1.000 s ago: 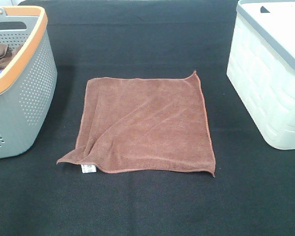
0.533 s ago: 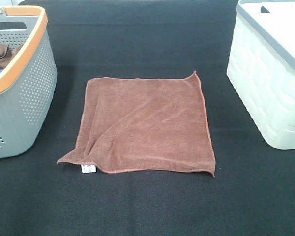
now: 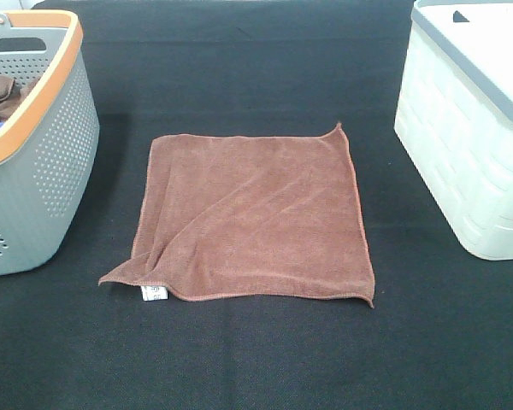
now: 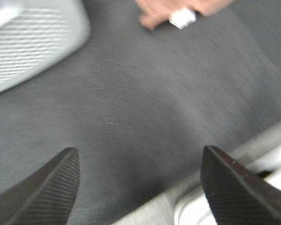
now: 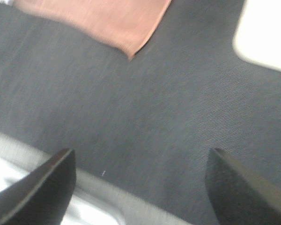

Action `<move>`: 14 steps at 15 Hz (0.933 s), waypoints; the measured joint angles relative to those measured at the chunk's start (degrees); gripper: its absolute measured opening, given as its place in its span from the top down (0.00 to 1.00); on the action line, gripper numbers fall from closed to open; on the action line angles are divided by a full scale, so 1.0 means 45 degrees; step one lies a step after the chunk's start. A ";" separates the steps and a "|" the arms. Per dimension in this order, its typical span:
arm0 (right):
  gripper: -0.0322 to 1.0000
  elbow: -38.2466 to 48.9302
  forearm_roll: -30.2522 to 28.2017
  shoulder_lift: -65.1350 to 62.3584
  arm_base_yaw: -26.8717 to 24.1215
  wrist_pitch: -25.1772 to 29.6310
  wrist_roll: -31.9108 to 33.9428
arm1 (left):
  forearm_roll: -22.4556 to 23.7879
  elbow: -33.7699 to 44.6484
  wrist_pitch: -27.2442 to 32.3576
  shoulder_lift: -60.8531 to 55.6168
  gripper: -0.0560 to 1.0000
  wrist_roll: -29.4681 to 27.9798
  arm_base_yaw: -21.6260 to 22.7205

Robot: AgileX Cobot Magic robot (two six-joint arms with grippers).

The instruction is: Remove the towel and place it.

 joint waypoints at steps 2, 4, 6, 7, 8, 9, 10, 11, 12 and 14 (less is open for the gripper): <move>0.26 0.0000 0.0000 -0.1897 -0.1095 -0.0013 0.0000 | 0.0000 0.0000 0.0000 -0.1668 0.29 0.0000 0.1630; 0.26 0.0000 0.0000 -0.2648 -0.1490 -0.0013 0.0000 | 0.0000 0.0000 0.0000 -0.2317 0.29 0.0000 0.2088; 0.26 0.0000 0.0013 -0.3973 -0.1719 -0.0013 0.0000 | 0.0000 0.0000 0.0000 -0.3603 0.29 0.0000 0.2801; 0.26 0.0013 0.0051 -0.4622 -0.1719 -0.0013 0.0000 | 0.0000 0.0000 0.0000 -0.4393 0.29 0.0000 0.3069; 0.26 0.0025 0.0076 -0.4686 -0.1719 0.0000 0.0000 | 0.0000 0.0000 0.0000 -0.4838 0.29 0.0000 0.3119; 0.26 0.0025 0.0076 -0.4711 -0.1719 0.0000 0.0000 | 0.0000 0.0000 0.0013 -0.5144 0.29 0.0000 0.3119; 0.26 0.0025 0.0089 -0.4736 -0.1719 0.0000 0.0000 | 0.0000 0.0000 0.0013 -0.5246 0.29 0.0000 0.3119; 0.26 0.0025 0.0089 -0.4749 -0.1719 0.0000 0.0000 | 0.0000 0.0000 0.0013 -0.5258 0.29 0.0000 0.3119; 0.26 0.0025 0.0089 -0.4749 -0.1719 0.0000 0.0000 | 0.0000 0.0000 0.0013 -0.5271 0.29 0.0000 0.3119; 0.26 0.0025 0.0089 -0.4749 -0.1719 0.0000 0.0000 | 0.0000 0.0000 0.0013 -0.5271 0.29 0.0000 0.3119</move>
